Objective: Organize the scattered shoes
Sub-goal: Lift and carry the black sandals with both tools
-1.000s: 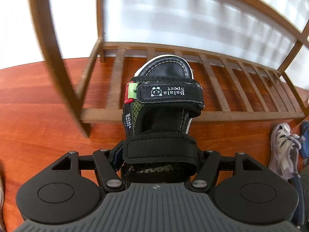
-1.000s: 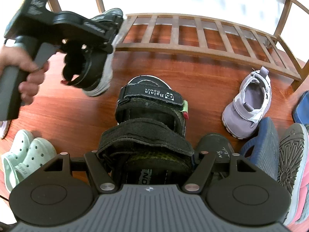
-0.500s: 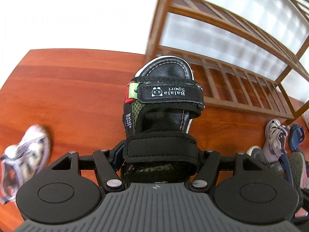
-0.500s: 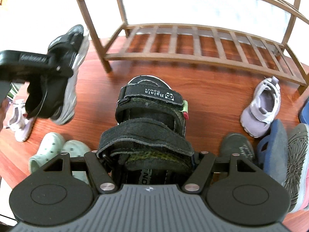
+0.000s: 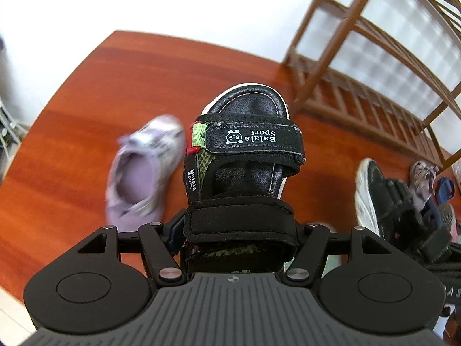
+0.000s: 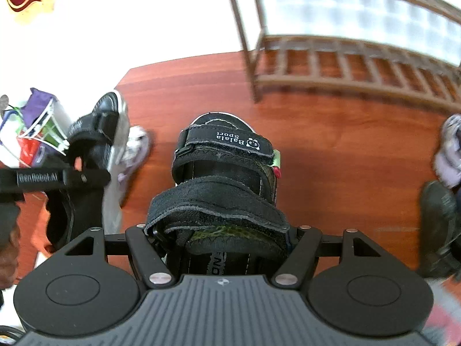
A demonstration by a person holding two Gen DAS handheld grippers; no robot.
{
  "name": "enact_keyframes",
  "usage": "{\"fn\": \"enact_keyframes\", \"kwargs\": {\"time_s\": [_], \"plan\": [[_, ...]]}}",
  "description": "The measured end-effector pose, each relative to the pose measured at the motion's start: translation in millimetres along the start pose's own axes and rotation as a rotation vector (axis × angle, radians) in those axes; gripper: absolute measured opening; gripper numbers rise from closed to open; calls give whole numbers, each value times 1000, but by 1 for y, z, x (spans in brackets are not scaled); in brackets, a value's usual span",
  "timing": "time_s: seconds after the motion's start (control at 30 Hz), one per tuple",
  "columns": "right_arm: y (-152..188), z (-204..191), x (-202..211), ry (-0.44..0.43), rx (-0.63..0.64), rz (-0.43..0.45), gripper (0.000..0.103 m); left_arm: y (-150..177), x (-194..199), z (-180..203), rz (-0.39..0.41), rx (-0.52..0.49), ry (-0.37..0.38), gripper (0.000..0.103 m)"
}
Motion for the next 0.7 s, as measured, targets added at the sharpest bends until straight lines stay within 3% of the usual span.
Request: {"fn": "enact_keyframes", "kwargs": {"time_s": [0.4, 0.7], "plan": [[43, -114, -31, -40, -52, -74, 74, 45, 23, -78, -80, -4, -3, 67], [74, -147, -69, 32, -69, -117, 74, 70, 10, -111, -155, -23, 9, 67]]}}
Point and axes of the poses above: each gripper's, at about its wrist camera, not at the fingertips, and x roughly against the way its jaws point, z to its right, y to its underside, the point moved 10 cm from there along -x, roughly the way its jaws point, and after that the axes turned 7 degrees about y, right-handed, at the moved point
